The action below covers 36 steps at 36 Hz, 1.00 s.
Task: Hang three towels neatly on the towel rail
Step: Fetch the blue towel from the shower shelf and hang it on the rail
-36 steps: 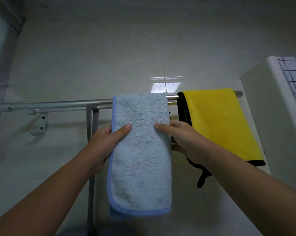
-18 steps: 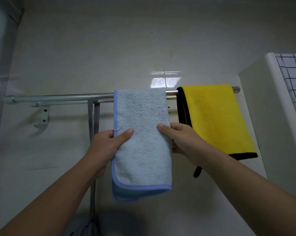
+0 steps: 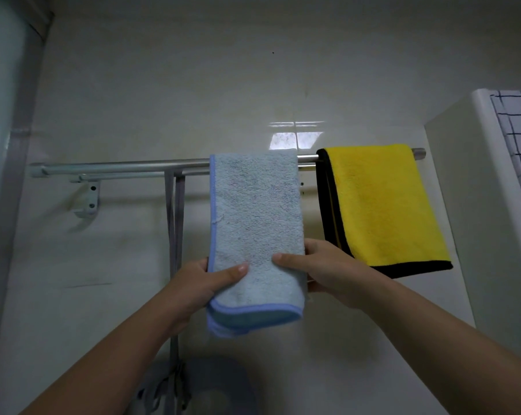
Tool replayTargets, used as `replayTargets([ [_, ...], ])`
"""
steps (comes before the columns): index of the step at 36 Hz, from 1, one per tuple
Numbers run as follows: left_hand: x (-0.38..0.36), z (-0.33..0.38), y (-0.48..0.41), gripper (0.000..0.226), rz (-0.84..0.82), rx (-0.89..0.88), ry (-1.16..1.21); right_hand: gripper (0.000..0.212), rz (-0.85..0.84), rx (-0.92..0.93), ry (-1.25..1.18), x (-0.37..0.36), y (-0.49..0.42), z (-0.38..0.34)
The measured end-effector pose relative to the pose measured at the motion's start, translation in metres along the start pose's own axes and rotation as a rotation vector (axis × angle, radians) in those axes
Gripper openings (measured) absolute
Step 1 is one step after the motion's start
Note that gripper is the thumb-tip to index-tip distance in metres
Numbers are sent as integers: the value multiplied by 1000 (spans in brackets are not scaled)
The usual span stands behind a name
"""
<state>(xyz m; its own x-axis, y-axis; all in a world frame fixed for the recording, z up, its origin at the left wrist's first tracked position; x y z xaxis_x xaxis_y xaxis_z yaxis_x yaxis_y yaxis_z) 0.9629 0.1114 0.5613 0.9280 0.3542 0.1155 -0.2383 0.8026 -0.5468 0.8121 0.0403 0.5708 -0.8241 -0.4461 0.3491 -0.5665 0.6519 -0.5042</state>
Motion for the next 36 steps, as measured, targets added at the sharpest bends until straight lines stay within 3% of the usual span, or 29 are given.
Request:
replayTargets([
  [6, 0, -9, 6, 38, -24, 11, -41, 34, 35, -19, -13, 4, 3, 8],
  [11, 9, -29, 12, 52, -37, 113, -127, 30, -19, -24, -1, 0, 10, 16],
  [16, 8, -37, 19, 32, -115, 198, -229, 34, -22, -50, 67, -3, 15, 21],
  [25, 6, -31, 18, 17, -83, 249, -162, 32, -12, -29, 61, -4, 18, 10],
  [30, 15, -1, 11, 16, -19, 125, -287, 27, 78, 92, 50, 8, 15, -25],
  [36, 25, 82, -5, 19, 275, -294, -171, 30, 269, 190, 94, 30, 2, -70],
])
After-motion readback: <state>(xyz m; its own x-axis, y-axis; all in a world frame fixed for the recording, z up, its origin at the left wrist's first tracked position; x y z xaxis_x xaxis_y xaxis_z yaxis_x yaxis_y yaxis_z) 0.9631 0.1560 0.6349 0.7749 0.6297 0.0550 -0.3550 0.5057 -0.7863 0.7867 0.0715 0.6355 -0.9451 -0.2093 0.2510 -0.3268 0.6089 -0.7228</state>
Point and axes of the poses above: each hand's wrist, its own y-axis away from the middle knuckle, its own x-axis out of the back of the hand, z = x × y, the point moved 9 cm from there along -y, towards the middle knuckle, and after that the axes turned 4 degrees about y, right-handed, at the moved point
